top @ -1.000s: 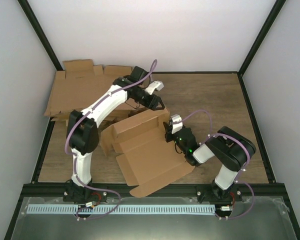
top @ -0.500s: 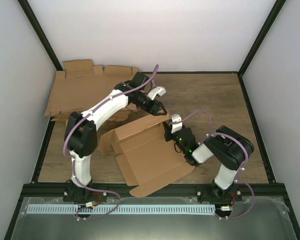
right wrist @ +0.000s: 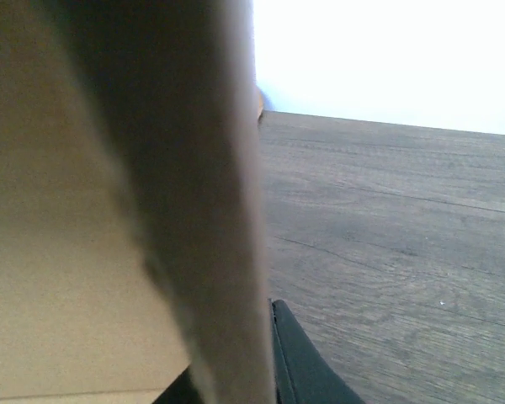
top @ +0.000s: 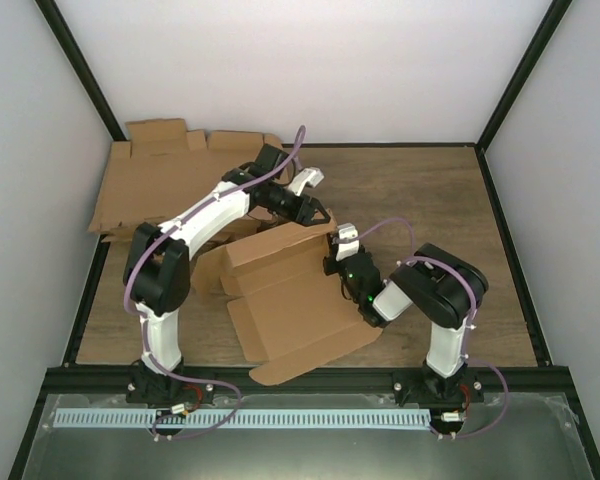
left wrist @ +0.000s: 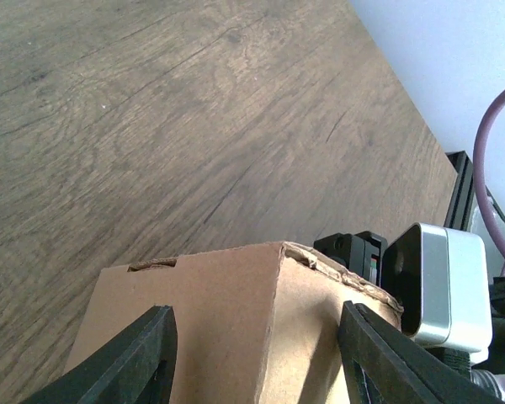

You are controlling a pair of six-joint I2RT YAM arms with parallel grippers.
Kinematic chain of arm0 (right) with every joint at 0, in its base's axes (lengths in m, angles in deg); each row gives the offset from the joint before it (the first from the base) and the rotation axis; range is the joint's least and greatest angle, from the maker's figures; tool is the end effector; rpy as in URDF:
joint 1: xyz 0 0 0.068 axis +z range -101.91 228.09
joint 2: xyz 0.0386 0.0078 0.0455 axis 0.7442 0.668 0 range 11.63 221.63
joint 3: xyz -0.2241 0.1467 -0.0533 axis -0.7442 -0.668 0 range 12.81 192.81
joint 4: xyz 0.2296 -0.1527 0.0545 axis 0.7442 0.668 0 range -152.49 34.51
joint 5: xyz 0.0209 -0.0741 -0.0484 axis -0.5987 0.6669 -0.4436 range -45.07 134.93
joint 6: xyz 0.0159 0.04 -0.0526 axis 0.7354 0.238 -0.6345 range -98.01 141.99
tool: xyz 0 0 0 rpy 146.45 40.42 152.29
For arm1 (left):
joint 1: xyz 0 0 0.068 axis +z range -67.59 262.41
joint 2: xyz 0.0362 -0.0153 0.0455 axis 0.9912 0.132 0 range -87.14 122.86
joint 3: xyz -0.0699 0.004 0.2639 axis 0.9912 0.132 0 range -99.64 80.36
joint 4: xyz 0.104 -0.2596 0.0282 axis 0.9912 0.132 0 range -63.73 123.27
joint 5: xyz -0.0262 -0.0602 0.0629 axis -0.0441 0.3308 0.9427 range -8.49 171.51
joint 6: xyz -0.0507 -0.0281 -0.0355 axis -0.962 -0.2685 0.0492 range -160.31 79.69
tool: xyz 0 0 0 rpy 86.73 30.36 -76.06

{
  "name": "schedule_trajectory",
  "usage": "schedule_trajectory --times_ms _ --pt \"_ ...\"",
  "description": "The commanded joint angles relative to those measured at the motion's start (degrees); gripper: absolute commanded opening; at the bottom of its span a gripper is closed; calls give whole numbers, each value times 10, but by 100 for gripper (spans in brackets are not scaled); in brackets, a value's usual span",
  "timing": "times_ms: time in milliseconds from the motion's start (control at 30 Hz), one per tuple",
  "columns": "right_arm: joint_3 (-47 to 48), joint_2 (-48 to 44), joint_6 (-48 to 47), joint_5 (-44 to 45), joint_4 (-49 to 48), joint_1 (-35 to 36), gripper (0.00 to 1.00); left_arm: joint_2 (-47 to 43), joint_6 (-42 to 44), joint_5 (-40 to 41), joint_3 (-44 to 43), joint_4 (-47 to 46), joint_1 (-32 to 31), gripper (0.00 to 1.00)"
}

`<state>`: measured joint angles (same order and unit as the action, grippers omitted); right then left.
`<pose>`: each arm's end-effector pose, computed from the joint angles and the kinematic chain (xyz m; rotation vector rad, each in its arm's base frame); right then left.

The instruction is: Fold the paper box

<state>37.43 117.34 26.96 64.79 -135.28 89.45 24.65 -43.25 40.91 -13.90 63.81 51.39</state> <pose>0.2494 0.1950 0.0965 -0.2859 1.6922 0.3041 0.3722 -0.2653 0.2414 0.9024 2.3909 -1.1314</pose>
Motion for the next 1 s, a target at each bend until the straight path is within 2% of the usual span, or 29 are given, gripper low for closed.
schedule_trajectory --times_ms 0,100,267,367,467,633,733,833,967 --pt "35 18 6 61 -5 -1 5 21 2 11 40 51 -8 55" --pt "40 25 5 54 -7 -1 7 19 -1 -13 55 43 -9 56" --pt "33 21 2 40 -31 -1 17 10 -6 -21 86 34 -9 57" --pt "29 8 3 37 -33 -1 15 1 -10 -9 94 32 -8 57" --pt "28 2 4 40 -33 -1 1 -9 -18 -11 107 25 -8 57" --pt "25 9 9 54 -47 -1 1 -22 -25 -12 137 10 -8 57" --pt "21 5 8 39 -49 -1 6 -27 -23 -13 150 8 -8 57" --pt "9 -12 4 13 -55 -1 20 -29 -26 -8 155 1 -7 57" --pt "-24 -47 -5 -8 -69 -1 25 -28 -32 1 146 -6 -5 57"
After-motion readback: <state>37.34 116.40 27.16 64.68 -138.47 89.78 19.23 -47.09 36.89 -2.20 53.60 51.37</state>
